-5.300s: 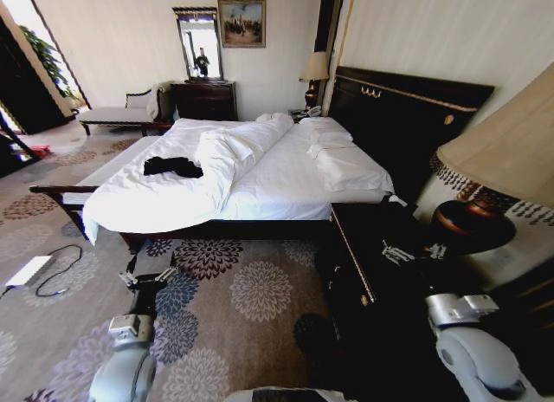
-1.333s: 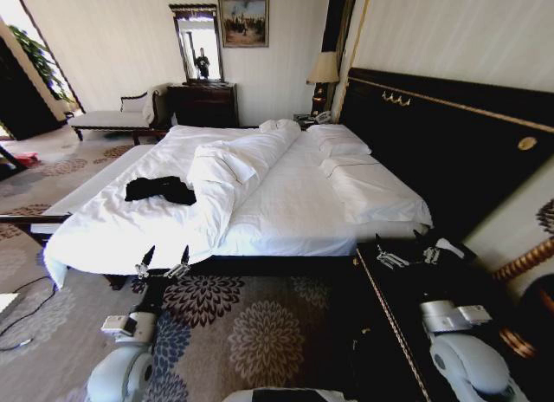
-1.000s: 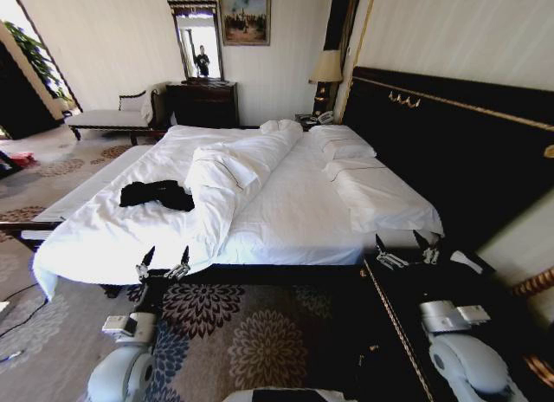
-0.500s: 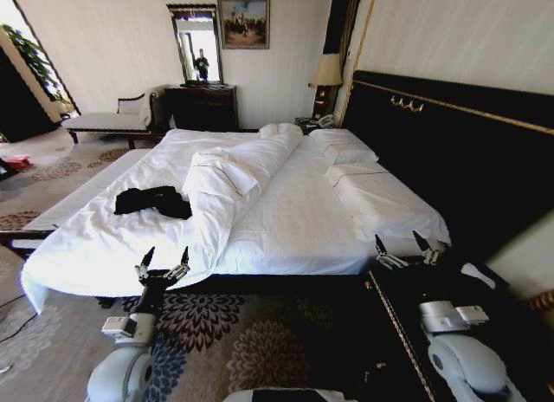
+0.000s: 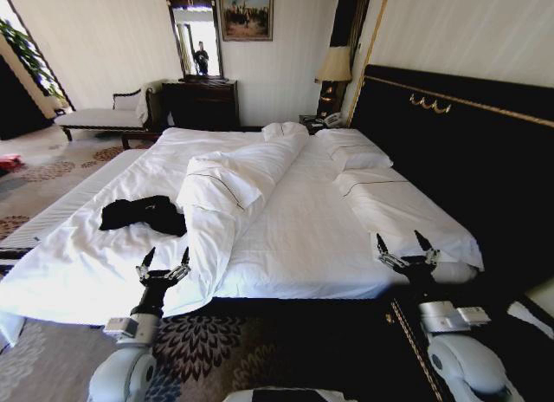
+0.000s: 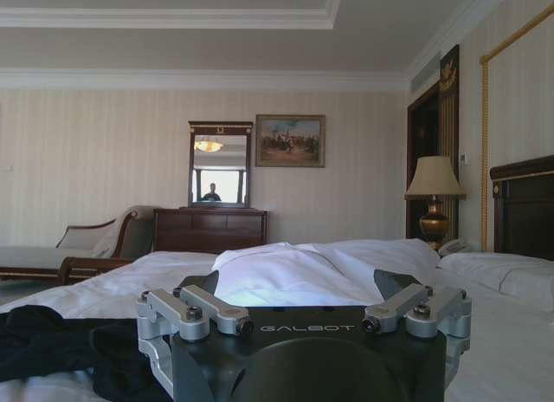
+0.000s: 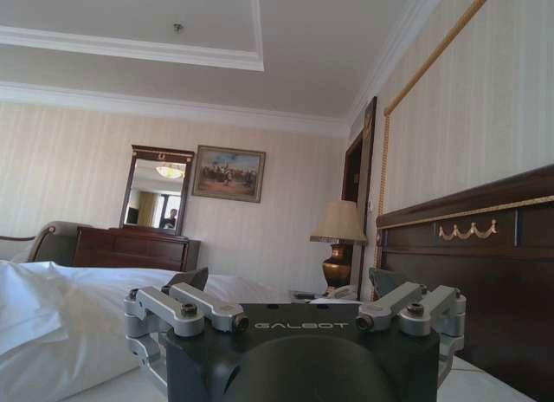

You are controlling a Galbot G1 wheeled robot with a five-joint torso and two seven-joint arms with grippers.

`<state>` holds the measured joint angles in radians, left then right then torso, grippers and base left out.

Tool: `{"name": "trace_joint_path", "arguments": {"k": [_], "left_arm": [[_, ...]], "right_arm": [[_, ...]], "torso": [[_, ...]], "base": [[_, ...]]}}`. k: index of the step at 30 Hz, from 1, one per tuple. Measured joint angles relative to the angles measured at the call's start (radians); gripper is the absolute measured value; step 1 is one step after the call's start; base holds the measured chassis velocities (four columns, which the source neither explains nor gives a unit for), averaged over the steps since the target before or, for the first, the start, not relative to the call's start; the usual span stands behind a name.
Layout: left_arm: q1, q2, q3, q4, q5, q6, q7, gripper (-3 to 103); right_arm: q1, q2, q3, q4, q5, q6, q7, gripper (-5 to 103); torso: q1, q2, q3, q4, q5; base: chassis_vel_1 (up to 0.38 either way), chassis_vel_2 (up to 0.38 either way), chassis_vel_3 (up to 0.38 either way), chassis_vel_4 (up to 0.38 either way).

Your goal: Fold the clothes on the bed.

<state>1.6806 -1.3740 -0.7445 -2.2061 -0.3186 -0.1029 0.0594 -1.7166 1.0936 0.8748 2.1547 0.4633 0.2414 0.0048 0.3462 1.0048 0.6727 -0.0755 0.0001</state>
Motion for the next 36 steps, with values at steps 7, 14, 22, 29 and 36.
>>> {"name": "trace_joint_path", "arguments": {"k": [7, 14, 22, 29, 36], "left_arm": [[-0.001, 0.0, 0.0, 0.002, 0.001, -0.002, 0.001, 100], [-0.001, -0.001, -0.001, 0.005, 0.001, -0.006, 0.002, 100], [-0.001, -0.005, -0.001, 0.009, 0.005, -0.011, 0.004, 100], [0.0, -0.008, -0.001, 0.01, 0.005, -0.014, 0.005, 100], [0.004, -0.01, -0.001, 0.01, 0.009, -0.019, 0.007, 100]], "right_arm": [[0.0, 0.003, 0.005, -0.001, -0.004, -0.001, 0.004, 100], [0.0, 0.004, -0.001, -0.002, 0.017, -0.008, 0.016, 100], [0.004, 0.009, -0.001, -0.014, 0.015, -0.002, -0.004, 100], [0.006, 0.01, 0.004, -0.024, 0.014, 0.01, -0.019, 100], [0.005, 0.02, -0.006, -0.017, 0.013, 0.018, -0.011, 100]], "torso": [[0.0, 0.0, 0.0, 0.0001, -0.0001], [0.001, 0.0, 0.0, 0.0003, -0.0001], [0.001, 0.0, 0.0, 0.0002, 0.0], [0.0, 0.0, 0.0, 0.0, 0.0], [0.001, 0.0, 0.0, 0.0002, -0.0001]], "base": [[0.0, 0.0, 0.0, 0.0], [0.0, 0.0, 0.0, 0.0], [0.0, 0.0, 0.0, 0.0], [-0.014, 0.011, 0.012, -0.015], [-0.068, 0.084, 0.07, -0.086]]}}
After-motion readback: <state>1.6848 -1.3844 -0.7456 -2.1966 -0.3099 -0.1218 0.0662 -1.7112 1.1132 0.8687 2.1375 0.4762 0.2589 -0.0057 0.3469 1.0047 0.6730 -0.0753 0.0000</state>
